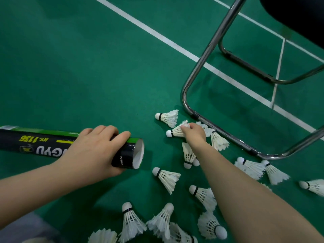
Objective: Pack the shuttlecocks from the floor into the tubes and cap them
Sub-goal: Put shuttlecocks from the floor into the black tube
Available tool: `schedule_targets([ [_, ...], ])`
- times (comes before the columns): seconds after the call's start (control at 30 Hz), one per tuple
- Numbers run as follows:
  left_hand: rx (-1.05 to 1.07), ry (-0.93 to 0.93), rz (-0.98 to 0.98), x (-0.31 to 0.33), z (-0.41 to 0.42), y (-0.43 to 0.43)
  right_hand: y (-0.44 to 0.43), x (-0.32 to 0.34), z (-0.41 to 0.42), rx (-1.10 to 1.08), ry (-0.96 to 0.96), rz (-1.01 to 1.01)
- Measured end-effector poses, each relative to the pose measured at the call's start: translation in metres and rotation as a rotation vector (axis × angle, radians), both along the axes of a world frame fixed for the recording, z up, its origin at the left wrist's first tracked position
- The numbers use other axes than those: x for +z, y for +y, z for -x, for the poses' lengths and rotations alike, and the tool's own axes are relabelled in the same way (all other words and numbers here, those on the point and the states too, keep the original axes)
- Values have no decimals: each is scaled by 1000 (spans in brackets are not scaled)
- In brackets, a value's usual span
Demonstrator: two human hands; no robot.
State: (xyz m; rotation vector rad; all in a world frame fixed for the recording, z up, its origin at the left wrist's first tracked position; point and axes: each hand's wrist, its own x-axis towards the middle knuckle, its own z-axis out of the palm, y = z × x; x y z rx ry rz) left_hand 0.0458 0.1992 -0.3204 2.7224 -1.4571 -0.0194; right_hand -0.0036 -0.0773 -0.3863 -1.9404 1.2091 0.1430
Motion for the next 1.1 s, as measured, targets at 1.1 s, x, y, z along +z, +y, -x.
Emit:
schedule_targets([
  [1.1, -45, 65, 41, 30, 65, 14, 190, 109, 116, 294, -391, -598],
])
